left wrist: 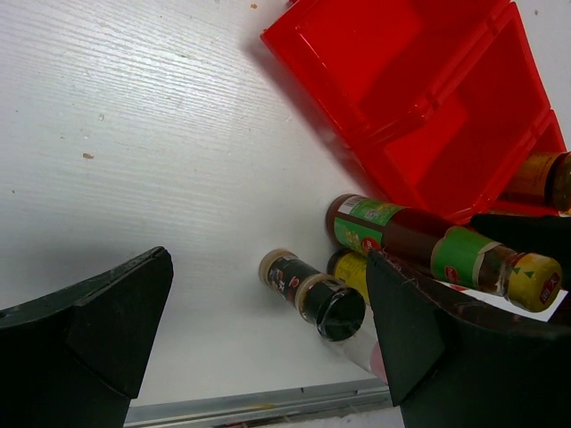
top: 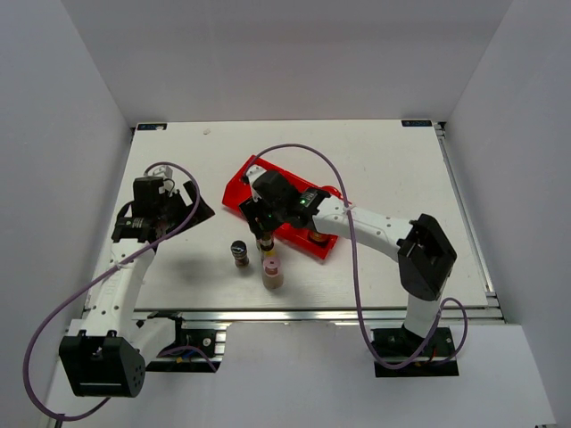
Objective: Organize the condiment bottles
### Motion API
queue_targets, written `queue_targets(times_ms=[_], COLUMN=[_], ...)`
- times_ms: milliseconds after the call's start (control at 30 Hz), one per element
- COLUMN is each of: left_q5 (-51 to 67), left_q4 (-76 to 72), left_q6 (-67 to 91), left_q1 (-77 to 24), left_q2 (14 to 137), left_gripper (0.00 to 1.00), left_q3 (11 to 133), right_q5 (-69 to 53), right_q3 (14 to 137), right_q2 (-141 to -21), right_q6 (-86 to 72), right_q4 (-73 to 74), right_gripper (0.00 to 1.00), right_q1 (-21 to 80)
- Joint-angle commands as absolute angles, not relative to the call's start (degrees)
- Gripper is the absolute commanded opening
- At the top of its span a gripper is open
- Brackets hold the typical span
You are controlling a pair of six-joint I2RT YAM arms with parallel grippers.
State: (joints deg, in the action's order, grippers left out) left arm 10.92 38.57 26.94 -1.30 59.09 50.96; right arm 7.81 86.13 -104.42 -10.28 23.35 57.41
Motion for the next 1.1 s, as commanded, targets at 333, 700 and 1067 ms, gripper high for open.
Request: queue_targets(times_ms=[333, 700, 1067], left_q5=[10.0, 9.1, 8.6], left_q4=[38.2, 38.6, 38.7], left_q6=[26.1, 26.2, 26.2], left_q1=[-1.3, -1.3, -1.3], left_q2=[57.8, 57.6, 57.6], left_gripper=[1.00, 1.00, 1.00], left_q3=[50.4, 50.2, 50.1], right_q5=[9.8, 8.8, 10.7], right_q3=[87.6, 87.0, 89.2], right_q2=[-105.6, -104.8, -102.9], right_q6=[-12.2, -12.5, -11.1], right_q4=[20.4, 19.8, 19.9], right_gripper=[0.72, 0.56, 0.28], right_q1=[57.7, 57.7, 57.9])
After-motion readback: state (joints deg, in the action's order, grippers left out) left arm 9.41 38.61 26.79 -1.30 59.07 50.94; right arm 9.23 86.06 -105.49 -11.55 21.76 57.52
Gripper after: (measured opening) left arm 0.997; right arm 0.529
